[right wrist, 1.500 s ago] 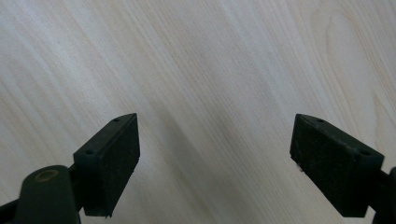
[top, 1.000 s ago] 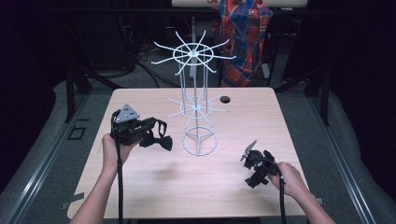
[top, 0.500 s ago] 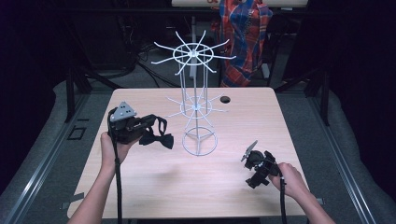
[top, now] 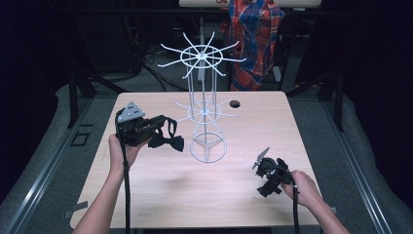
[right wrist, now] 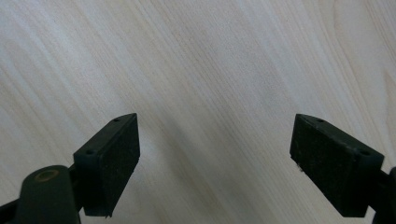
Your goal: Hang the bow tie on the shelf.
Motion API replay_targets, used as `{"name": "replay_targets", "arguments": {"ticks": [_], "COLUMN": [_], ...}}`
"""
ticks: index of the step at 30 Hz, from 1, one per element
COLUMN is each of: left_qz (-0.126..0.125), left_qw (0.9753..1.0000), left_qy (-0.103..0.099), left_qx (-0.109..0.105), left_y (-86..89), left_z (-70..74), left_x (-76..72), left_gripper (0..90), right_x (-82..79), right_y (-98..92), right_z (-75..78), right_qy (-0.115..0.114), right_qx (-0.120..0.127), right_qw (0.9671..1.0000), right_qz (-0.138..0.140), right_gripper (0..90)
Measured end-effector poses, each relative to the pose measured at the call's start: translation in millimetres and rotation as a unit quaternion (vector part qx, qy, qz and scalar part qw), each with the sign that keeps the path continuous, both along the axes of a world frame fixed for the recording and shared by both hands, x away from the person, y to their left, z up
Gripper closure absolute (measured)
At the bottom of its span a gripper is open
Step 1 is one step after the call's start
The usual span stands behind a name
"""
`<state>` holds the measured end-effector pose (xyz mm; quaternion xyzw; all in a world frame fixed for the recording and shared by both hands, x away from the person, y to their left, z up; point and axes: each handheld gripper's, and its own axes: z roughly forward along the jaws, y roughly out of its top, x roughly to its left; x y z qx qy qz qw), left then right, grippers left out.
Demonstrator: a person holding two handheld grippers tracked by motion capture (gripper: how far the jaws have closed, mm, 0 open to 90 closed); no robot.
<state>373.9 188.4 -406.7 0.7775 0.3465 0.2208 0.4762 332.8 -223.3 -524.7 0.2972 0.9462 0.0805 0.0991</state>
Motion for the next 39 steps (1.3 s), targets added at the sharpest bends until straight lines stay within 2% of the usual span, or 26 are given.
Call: {"name": "replay_targets", "arguments": {"ticks": [8, 16, 19, 28, 31, 39], "left_qz": [-0.003, -0.009, -0.014, -0.026, -0.033, -0.049], "left_qw": [0.9996, 0.9988, 0.9987, 0.9984, 0.9980, 0.9968], "left_qy": [0.028, 0.044, 0.047, 0.050, 0.054, 0.063], "left_qx": [-0.010, -0.018, -0.011, 0.005, 0.004, -0.005], "left_y": [-1.6, -4.7, -7.8, -21.2, -25.7, -34.3], "left_z": [-12.4, -20.7, -23.5, -33.0, -35.8, -39.4], "left_x": [13.9, 18.3, 18.5, 17.1, 16.9, 15.2], "left_gripper": [81.7, 81.6, 81.6, 81.6, 81.6, 81.7], "right_x": [0.6, 0.2, -0.2, -0.4, -0.2, -0.1], "right_y": [0.1, -0.8, -0.7, -0.9, -1.3, -2.0], "right_z": [-1.2, -0.9, 0.0, -1.0, -0.6, -0.7], "right_qy": [0.004, 0.005, 0.005, 0.003, 0.003, 0.004], "right_qx": [-0.001, -0.003, -0.008, 0.001, -0.005, 0.001], "right_qw": [1.0000, 1.0000, 1.0000, 1.0000, 1.0000, 1.0000], "right_qz": [0.000, -0.002, -0.003, -0.001, -0.002, -0.004], "right_gripper": [15.6, 15.6, 15.6, 15.6, 15.6, 15.6]}}
